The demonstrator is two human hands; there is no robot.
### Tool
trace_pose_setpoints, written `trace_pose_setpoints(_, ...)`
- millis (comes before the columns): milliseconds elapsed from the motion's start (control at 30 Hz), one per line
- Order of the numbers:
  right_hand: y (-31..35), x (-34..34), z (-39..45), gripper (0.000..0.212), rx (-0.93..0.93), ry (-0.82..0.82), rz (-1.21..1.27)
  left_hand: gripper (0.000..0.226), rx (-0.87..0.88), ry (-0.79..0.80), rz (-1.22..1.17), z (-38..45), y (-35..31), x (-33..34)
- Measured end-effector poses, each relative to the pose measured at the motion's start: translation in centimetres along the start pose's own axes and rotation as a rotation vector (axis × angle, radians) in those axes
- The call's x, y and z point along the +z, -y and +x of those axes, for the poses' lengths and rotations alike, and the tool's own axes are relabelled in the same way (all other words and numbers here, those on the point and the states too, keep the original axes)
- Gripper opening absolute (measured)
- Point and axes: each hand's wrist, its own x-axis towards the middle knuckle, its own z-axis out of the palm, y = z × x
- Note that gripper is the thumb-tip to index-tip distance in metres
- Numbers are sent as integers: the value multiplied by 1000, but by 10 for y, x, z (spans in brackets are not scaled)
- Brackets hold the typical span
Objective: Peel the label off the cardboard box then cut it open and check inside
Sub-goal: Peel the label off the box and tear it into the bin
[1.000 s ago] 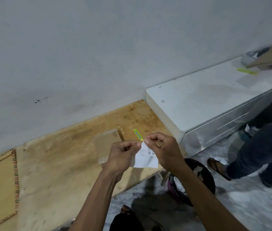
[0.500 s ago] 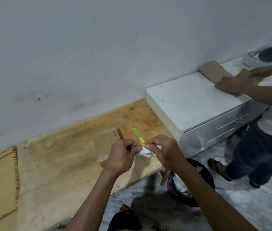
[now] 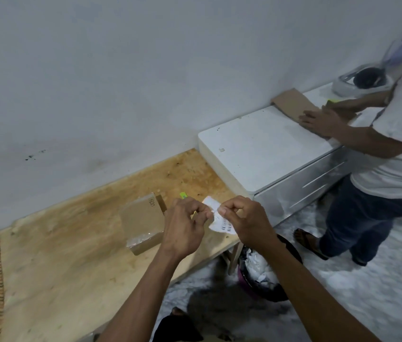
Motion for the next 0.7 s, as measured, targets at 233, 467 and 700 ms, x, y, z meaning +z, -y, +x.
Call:
trace_pose_setpoints(233,-35,-77,-11,8,285,-435,272,17,-324,-115,-349,19,42,-29)
trace_pose_setpoints(467,-32,-53,-33,5,293,-529,104,12,-160,99,-361,50,17,11)
trace_pose_setpoints(700,-40,-48,-58,12,466,-658,-158,18,-108,336,-316,58,17,50)
